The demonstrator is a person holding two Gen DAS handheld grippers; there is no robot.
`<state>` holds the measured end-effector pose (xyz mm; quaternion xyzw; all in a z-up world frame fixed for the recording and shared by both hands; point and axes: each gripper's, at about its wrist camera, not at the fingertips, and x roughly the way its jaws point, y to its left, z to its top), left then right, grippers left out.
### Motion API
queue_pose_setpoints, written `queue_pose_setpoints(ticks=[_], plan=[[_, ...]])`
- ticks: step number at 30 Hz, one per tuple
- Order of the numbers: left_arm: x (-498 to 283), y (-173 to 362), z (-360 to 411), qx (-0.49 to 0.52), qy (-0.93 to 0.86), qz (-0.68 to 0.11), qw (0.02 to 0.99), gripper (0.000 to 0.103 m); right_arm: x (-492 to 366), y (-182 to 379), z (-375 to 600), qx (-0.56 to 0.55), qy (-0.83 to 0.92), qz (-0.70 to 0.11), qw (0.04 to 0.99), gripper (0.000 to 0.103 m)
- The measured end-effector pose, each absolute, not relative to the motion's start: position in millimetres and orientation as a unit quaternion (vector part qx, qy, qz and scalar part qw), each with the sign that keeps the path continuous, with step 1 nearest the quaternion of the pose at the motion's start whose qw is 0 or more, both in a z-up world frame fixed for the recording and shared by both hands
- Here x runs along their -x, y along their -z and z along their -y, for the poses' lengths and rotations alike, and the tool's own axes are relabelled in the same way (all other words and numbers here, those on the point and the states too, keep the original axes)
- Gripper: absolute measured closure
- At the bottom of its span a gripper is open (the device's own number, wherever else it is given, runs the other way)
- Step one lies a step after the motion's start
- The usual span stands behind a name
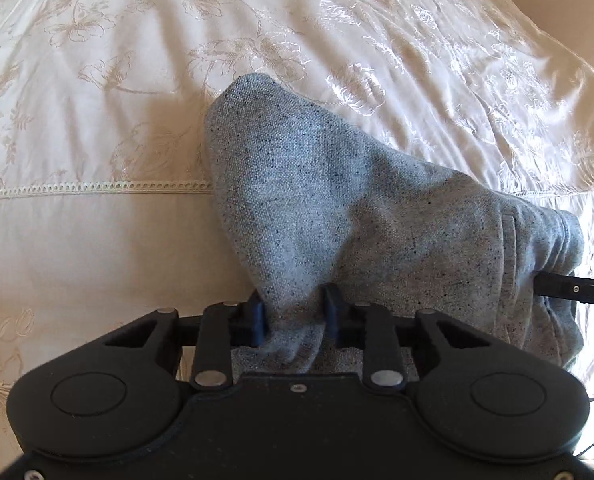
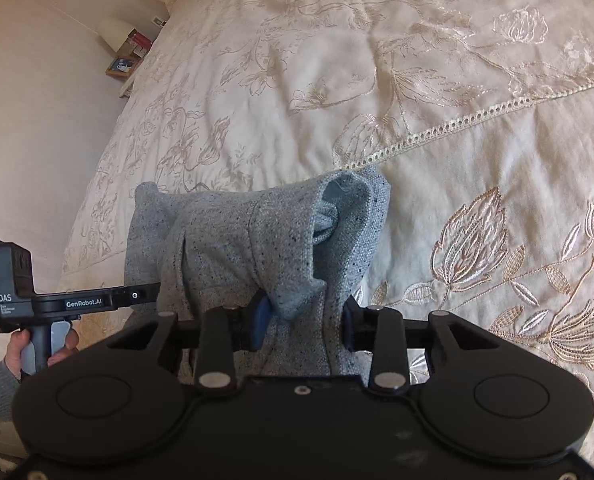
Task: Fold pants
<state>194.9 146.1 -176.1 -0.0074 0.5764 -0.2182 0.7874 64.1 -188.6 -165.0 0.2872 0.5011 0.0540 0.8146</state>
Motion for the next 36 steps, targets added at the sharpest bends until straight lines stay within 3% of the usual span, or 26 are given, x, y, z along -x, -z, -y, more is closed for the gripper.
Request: queue_pose_setpoints(ticks=[4, 10, 15, 17, 18, 19, 20, 24, 31, 36], plan=[[-188, 156, -155, 0.033, 0.201, -0.561, 0.802, 0.088, -63, 133, 170, -0.244, -0.059, -0.493, 0.833, 0.073], [-182, 100, -166, 0.045, 0.190, -0.517, 0.834, 0.089, -87, 84, 154, -0.231, -0.095, -0.457, 0.854, 0.074], [-222, 58, -182, 0.040, 0.177, -0.488, 0.854, 0.089, -151, 58, 147, -0.244, -0.124, -0.431, 0.860, 0.074], [-247, 53, -187, 0.032, 0.160, -0.484, 0.860, 0.085, -181, 57, 146, -0.244, -0.127, -0.424, 0.863, 0.074], [-260, 54, -189, 0.018, 0.142, -0.485, 0.862, 0.074, -197, 60, 143, -0.231, -0.124, -0.424, 0.867, 0.071], [-271, 58, -190, 0.006, 0.120, -0.487, 0.865, 0.065, -214, 66, 140, -0.213, -0.107, -0.436, 0.868, 0.062], [-282, 64, -193, -0.011, 0.077, -0.492, 0.867, 0.063, -228, 75, 138, -0.193, -0.072, -0.458, 0.864, 0.060], [-296, 79, -206, 0.005, -0.013, -0.521, 0.853, 0.063, -245, 88, 130, -0.111, 0.021, -0.491, 0.864, 0.060], [-256, 53, -185, -0.007, -0.020, -0.528, 0.849, 0.057, -202, 36, 93, -0.054, 0.013, -0.428, 0.902, 0.060], [-228, 23, -165, -0.008, -0.008, -0.521, 0.854, 0.051, -171, 6, 74, -0.081, -0.023, -0.430, 0.899, 0.061]])
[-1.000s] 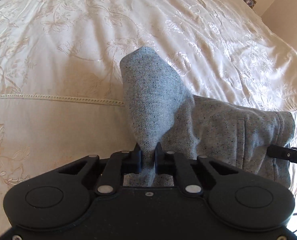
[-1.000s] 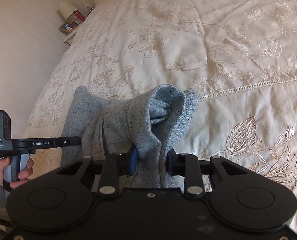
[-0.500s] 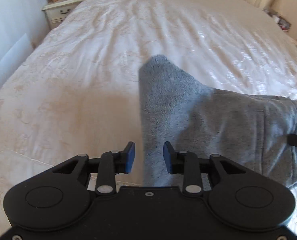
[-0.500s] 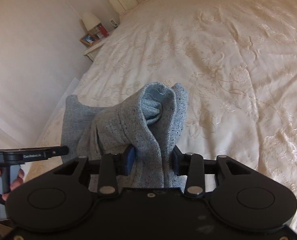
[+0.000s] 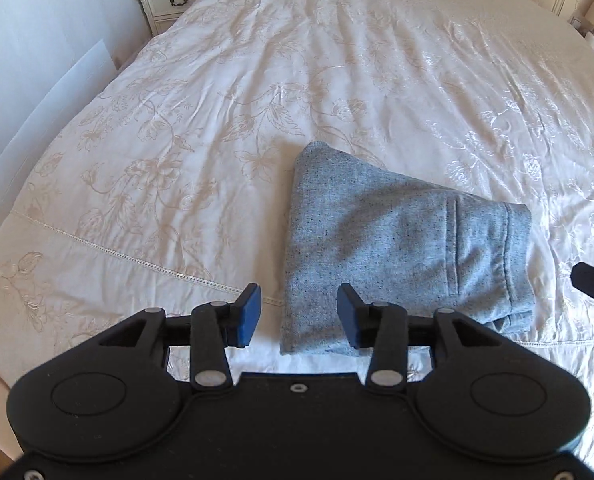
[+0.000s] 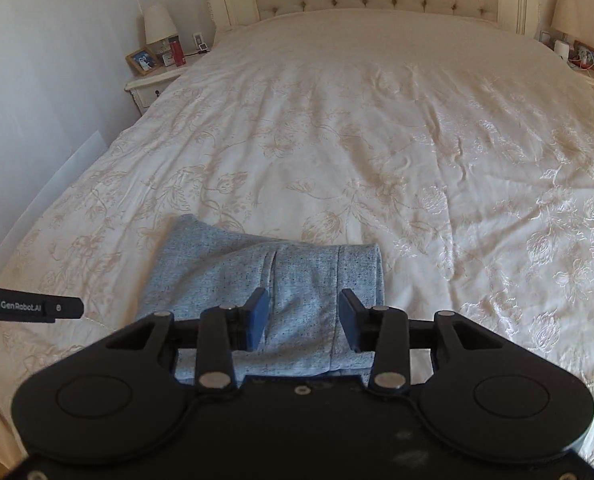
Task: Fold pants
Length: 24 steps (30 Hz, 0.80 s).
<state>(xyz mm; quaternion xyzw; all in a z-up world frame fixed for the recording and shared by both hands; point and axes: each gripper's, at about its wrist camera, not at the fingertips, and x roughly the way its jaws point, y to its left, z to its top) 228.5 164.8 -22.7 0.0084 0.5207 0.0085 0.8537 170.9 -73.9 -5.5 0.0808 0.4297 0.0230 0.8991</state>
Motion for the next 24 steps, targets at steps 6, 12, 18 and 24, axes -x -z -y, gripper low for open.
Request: queue_pose_setpoints(ticks=[6, 12, 18, 24], plan=[[-198, -5, -147, -0.010, 0.008, -0.516, 0.856, 0.047, -138, -21, 56, -0.088, -0.012, -0.426, 0.900, 0.061], [-171, -21, -136, -0.021, 0.020, -0.507, 0.861, 0.043, -112, -31, 55, -0.106, 0.004, -0.440, 0.892, 0.061], [-154, -30, -131, -0.030, 0.021, -0.508, 0.860, 0.036, -94, -34, 56, -0.101, 0.007, -0.447, 0.889, 0.061], [-141, -35, -129, -0.037, 0.023, -0.504, 0.862, 0.035, -82, -38, 55, -0.097, 0.007, -0.444, 0.891, 0.061]])
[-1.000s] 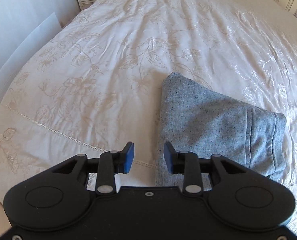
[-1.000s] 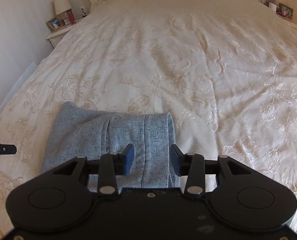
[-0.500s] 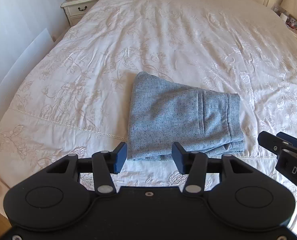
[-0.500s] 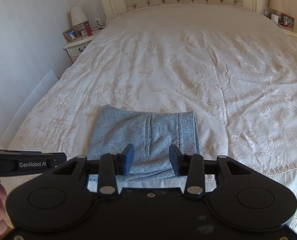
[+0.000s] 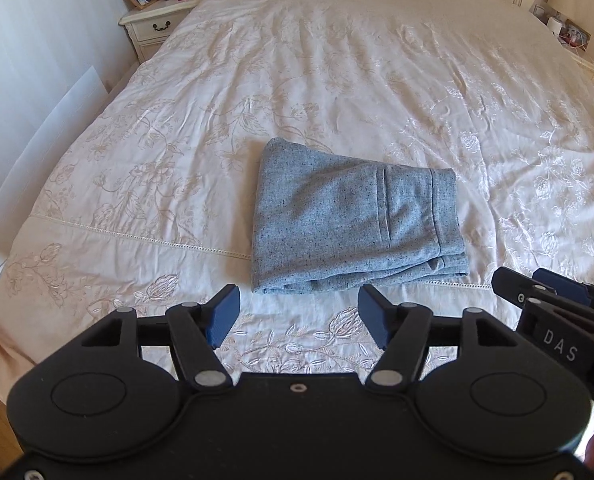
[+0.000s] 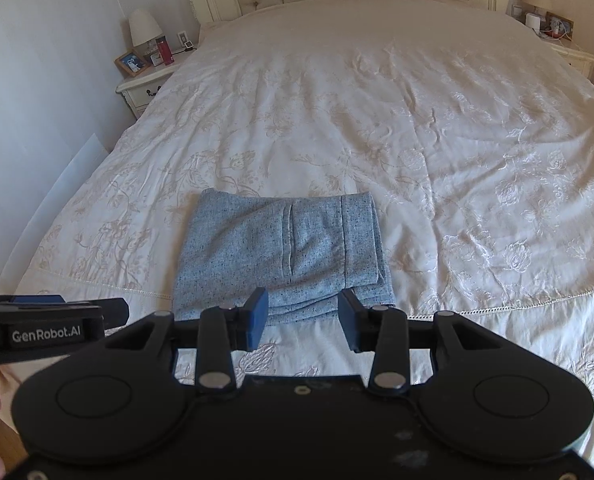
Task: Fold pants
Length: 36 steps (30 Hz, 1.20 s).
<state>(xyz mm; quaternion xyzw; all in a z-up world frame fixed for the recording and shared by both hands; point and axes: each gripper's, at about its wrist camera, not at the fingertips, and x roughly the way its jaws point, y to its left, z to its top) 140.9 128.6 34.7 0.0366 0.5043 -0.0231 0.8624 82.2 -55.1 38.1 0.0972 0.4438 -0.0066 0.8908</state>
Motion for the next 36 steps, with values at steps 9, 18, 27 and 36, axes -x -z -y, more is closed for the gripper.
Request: queue_pose_setpoints(ticks=[9, 18, 27, 36], plan=[[-131, -39, -129, -0.036, 0.027, -0.504, 0.863, 0.034, -73, -47, 50, -0.087, 0.001, -0.437, 0.895, 0.061], [-128, -40, -133, -0.035, 0.025, -0.505, 0.862, 0.034, -70, -51, 47, -0.081, -0.004, -0.437, 0.896, 0.061], [-127, -38, -134, -0.034, 0.024, -0.512, 0.858, 0.034, -71, -51, 47, -0.079, -0.006, -0.439, 0.895, 0.061], [-128, -35, -135, -0.038, 0.024, -0.516, 0.855, 0.034, -72, -51, 47, -0.077, -0.009, -0.439, 0.895, 0.061]])
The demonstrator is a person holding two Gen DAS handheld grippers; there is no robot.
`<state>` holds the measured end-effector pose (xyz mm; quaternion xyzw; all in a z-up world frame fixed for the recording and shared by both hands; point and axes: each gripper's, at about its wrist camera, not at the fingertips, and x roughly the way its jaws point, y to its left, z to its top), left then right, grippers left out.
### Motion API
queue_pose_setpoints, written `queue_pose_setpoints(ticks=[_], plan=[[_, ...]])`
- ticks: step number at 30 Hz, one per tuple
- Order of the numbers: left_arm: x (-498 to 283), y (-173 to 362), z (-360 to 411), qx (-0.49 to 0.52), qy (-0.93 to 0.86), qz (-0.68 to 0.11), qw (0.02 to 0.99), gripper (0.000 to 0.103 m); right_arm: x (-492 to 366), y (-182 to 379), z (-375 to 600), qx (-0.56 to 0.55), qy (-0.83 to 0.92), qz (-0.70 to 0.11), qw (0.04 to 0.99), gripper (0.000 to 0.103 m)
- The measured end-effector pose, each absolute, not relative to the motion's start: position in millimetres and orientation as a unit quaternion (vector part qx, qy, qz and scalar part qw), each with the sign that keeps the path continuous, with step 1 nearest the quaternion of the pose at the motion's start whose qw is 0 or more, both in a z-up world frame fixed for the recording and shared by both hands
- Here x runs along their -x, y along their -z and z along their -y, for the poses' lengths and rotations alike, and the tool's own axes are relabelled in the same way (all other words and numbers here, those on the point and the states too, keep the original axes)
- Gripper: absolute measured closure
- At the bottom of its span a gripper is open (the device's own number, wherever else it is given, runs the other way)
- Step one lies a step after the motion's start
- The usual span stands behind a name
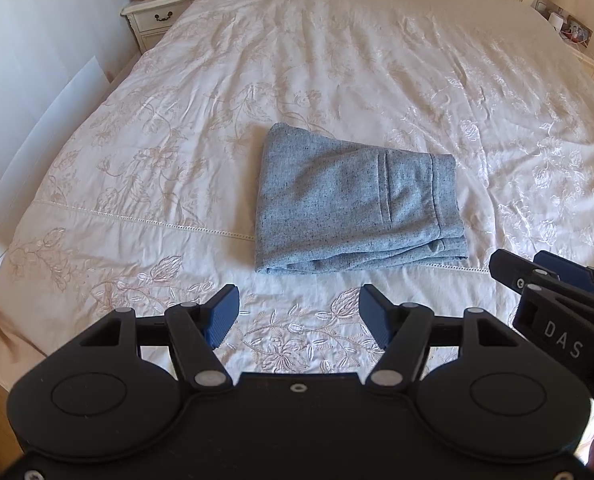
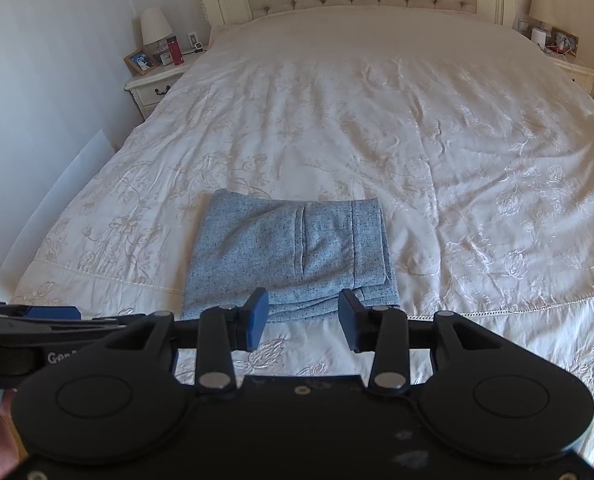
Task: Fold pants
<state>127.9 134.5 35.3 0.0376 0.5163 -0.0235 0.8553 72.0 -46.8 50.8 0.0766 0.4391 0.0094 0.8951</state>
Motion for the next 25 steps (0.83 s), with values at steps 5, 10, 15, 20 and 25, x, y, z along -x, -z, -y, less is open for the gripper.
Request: queue_pose_setpoints(ticks=[5, 10, 15, 20, 25], plan=[[-128.7, -34.3, -134.2, -0.039, 0.025, -0.518, 0.854, 0.034, -72.9, -50.5, 47.2, -0.076, -0.012, -0.440, 0.895, 0.061], [-129.4, -33.5, -133.0, -0.042, 0.025, -0.519, 0.854, 0.034, -73.5, -50.3, 47.3, -0.076, -0.013, -0.441, 0.894, 0.061], [-129.7, -32.3, -133.0, -0.043, 0.024, -0.520, 0.853, 0.034, -73.1, -49.9, 46.8, -0.077, -0.013, -0.441, 0.894, 0.061], [-129.7, -30.1, -133.5, -0.043, 0.023, -0.522, 0.852, 0.034, -72.7, -49.0, 46.9, -0.079, -0.013, -0.441, 0.894, 0.061], [-129.5, -28.2, -132.9, -0.046, 0.023, -0.522, 0.851, 0.034, -72.8, -48.3, 47.8, -0.081, -0.013, -0.443, 0.893, 0.061]])
